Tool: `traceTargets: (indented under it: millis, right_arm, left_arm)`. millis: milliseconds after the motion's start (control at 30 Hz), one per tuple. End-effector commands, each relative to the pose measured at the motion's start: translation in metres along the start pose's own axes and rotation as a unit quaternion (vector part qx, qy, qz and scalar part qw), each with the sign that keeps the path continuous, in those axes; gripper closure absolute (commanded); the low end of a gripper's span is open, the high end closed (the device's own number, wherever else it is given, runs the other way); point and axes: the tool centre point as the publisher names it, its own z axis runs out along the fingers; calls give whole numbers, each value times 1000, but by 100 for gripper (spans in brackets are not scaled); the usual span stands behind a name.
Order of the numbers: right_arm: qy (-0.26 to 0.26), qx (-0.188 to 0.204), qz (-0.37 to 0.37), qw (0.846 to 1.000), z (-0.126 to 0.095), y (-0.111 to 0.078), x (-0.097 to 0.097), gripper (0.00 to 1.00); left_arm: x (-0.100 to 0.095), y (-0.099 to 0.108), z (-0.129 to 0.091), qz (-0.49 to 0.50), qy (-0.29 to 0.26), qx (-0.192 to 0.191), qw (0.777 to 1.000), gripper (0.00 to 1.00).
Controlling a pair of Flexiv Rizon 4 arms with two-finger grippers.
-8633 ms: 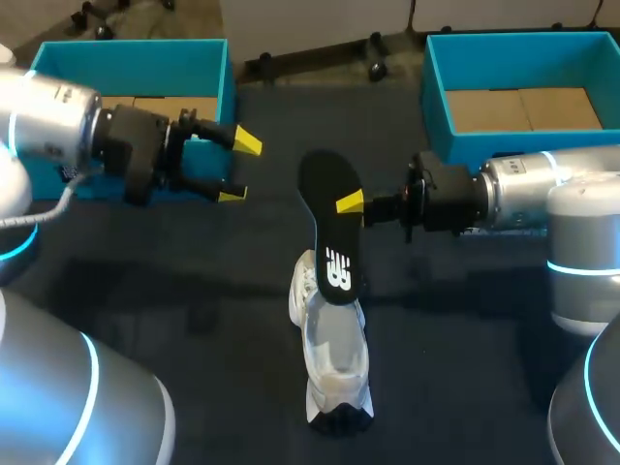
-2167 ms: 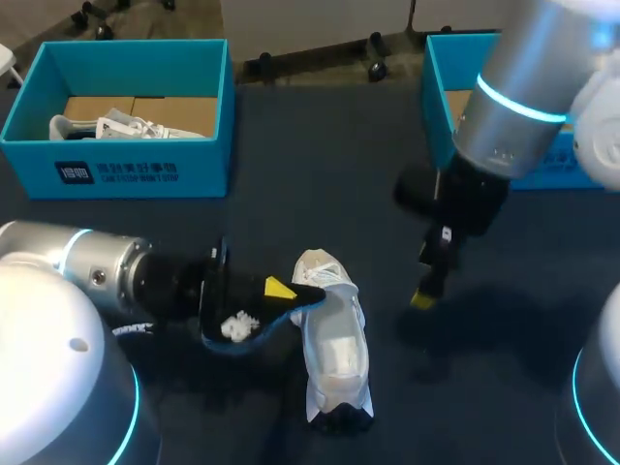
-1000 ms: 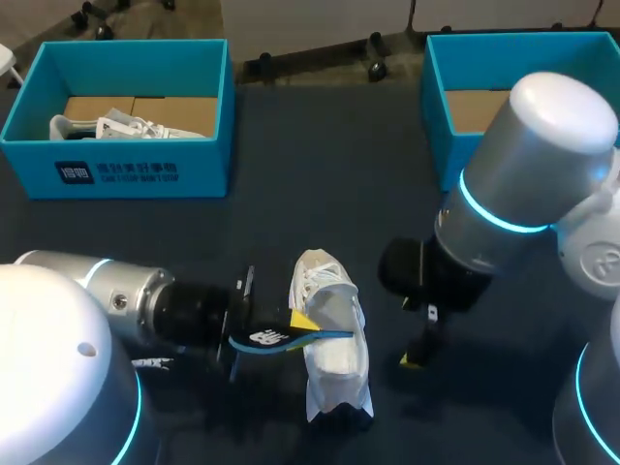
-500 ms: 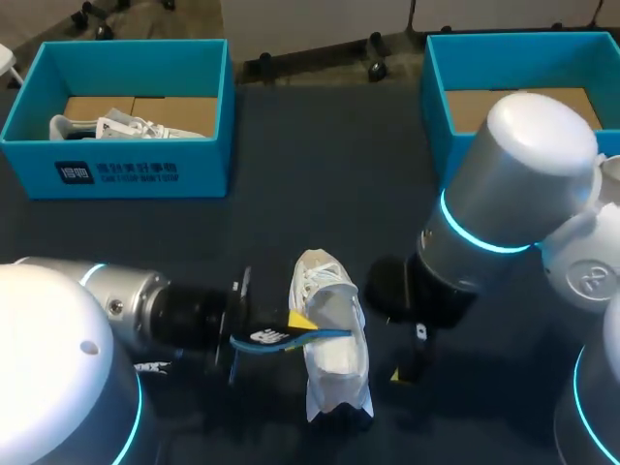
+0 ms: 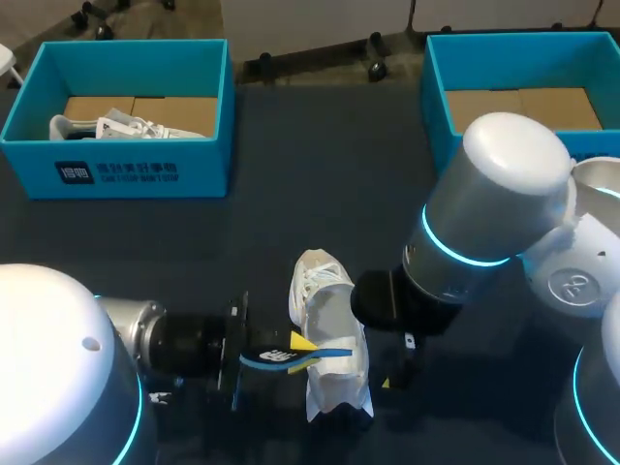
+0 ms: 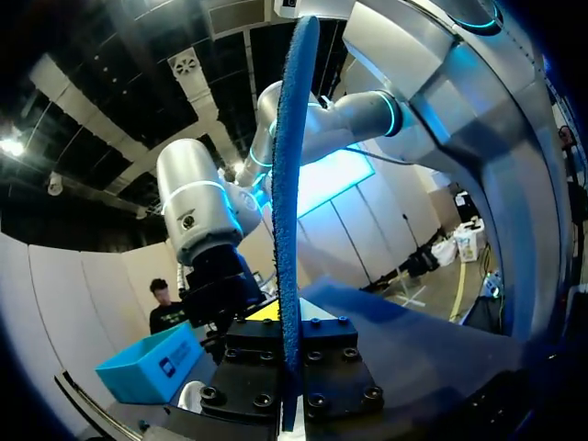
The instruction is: Take the shoe out of the shoebox, open the shoe tongue, remove and reinsert the insole, then place the shoe into the shoebox
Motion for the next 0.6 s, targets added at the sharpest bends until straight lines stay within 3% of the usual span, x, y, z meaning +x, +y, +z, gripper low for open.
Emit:
traceTargets:
  millis: [33, 267, 600]
  right_arm:
    - [0, 2, 1, 1000, 5, 3, -1, 0]
    - [0, 2, 1, 1000, 5, 3, -1, 0]
    - [0, 2, 1, 1000, 5, 3, -1, 0]
  left_arm:
    - [2, 1, 2, 0, -1, 0, 1000, 100]
    - [2, 2, 3, 4, -2, -1, 1000, 100]
    - [8, 21, 21, 9, 11, -3, 1000, 100]
